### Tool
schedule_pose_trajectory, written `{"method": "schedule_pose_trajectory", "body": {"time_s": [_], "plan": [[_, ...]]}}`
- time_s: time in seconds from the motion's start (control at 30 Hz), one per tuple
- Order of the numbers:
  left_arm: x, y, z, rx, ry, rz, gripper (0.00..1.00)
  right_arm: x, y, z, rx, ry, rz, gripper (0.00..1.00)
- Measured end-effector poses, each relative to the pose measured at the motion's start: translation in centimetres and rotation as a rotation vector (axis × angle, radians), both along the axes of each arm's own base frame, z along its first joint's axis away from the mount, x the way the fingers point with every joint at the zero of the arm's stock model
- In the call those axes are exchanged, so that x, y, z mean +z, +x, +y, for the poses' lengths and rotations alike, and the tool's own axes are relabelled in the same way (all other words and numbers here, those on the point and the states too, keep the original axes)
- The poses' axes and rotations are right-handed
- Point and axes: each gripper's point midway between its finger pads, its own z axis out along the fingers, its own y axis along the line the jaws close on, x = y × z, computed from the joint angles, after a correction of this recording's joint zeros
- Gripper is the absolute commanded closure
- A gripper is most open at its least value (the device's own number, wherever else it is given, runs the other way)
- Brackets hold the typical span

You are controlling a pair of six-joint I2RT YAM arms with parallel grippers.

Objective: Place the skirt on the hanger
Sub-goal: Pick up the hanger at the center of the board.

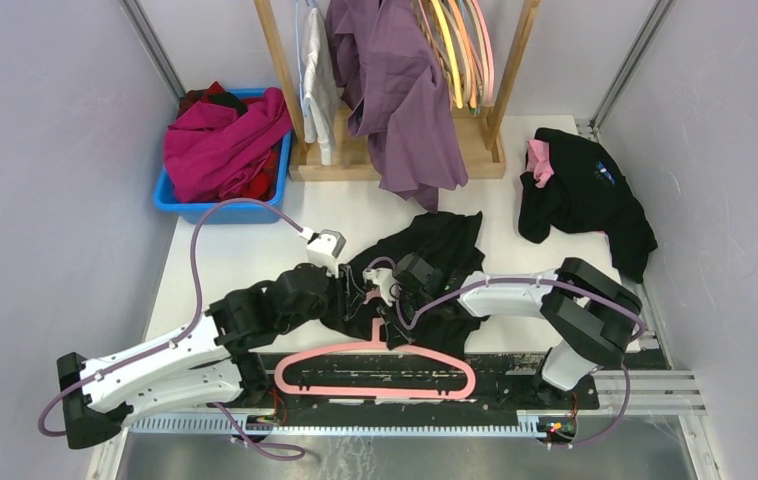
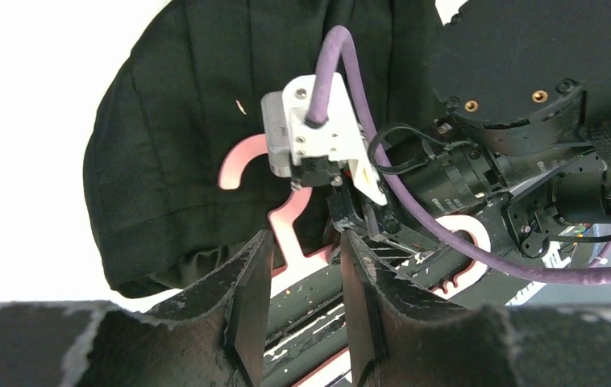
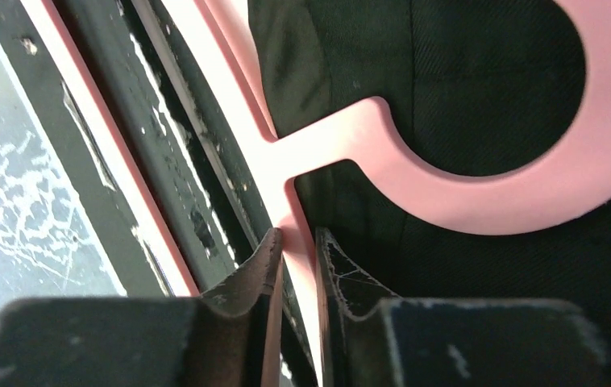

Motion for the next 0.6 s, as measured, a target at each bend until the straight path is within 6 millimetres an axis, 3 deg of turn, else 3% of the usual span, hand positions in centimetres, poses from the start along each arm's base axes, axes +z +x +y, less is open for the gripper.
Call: {"method": "schedule_pose_trajectory", "body": {"time_s": [0.17, 0.33, 0.47, 0.6], "plan": [[0.9, 0.2, 0.2, 0.012, -0.01, -0.014, 0.54, 1.9, -0.5, -1.7, -0.015, -0.032, -0.015, 0.98], [2.5, 0.7, 0.7, 0.042, -0.027, -0.047, 0.48, 6.5, -0.6, -3.4, -0.04, -0.002, -0.083, 0.99], [2.0, 0.7, 1.1, 0.055, 0.005, -0.041, 0.39, 9.6, 0.0, -5.0, -0.091, -0.002, -0.15, 0.99], [0.9, 0.8, 1.3, 0.059, 0.052, -0.023, 0.32, 12.2, 0.9, -8.0, -0.185, -0.031, -0.216, 0.99]]}}
